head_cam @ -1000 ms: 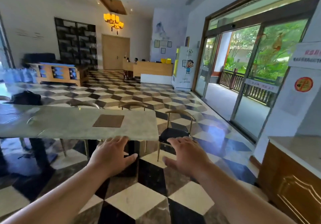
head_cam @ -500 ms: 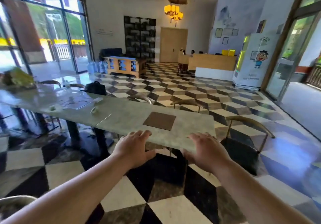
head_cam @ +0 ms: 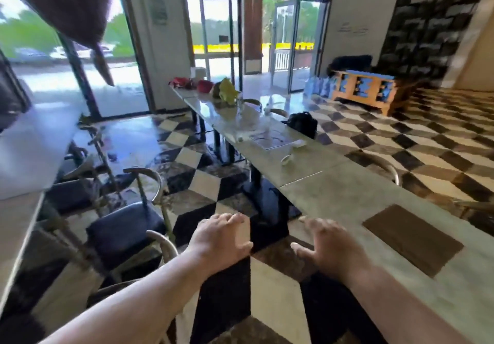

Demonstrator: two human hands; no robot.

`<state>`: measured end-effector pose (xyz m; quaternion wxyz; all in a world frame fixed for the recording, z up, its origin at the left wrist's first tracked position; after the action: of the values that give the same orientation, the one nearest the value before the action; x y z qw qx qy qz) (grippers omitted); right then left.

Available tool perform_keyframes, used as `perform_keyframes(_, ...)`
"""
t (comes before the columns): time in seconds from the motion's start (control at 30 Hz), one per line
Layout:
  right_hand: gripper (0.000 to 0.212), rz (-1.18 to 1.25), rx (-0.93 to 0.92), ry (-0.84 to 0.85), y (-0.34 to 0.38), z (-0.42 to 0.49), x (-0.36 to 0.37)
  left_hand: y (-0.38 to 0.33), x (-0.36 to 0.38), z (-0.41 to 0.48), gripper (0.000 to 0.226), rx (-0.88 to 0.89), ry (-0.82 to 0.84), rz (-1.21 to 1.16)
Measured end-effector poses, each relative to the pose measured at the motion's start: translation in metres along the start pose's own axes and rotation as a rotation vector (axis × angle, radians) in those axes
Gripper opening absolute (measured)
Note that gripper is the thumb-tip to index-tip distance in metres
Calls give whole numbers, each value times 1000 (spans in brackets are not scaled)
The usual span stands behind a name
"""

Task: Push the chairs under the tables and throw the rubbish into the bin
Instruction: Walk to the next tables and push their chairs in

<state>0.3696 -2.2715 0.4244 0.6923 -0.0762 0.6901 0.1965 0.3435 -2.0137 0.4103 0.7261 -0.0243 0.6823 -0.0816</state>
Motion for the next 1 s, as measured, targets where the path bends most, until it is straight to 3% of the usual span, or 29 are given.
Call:
perform_keyframes(0.13, 69, -86, -180, 49, 35, 99, 25, 69, 15, 39, 73, -138, -20, -29)
perform_keyframes(0.4, 69, -223, -360, 86, 96, 297, 32, 204, 57, 144, 75, -360, 17, -155)
perform_keyframes(0.6, 67, -98, -485, 29, 165, 437, 15, 295, 21, 213, 72, -471, -80, -203)
perform_keyframes(0.73, 76, -90, -647, 169, 214, 490, 70, 338, 29, 220, 64, -576, -36, -152)
perform_keyframes(1.0, 56, -96, -1148, 289, 341, 604, 157, 428, 68, 167, 56, -1148, -54, -166)
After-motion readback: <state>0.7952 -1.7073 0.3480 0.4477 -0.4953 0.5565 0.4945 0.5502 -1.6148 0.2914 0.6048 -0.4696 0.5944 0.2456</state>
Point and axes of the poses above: each hand's wrist, its own z-axis towards the middle knuckle, its own x-axis out of the palm, y = z × x, the point moved 5 cm from there along z, towards the middle knuckle, and after that the axes turned 2 degrees about y, right-handed, at the moved point
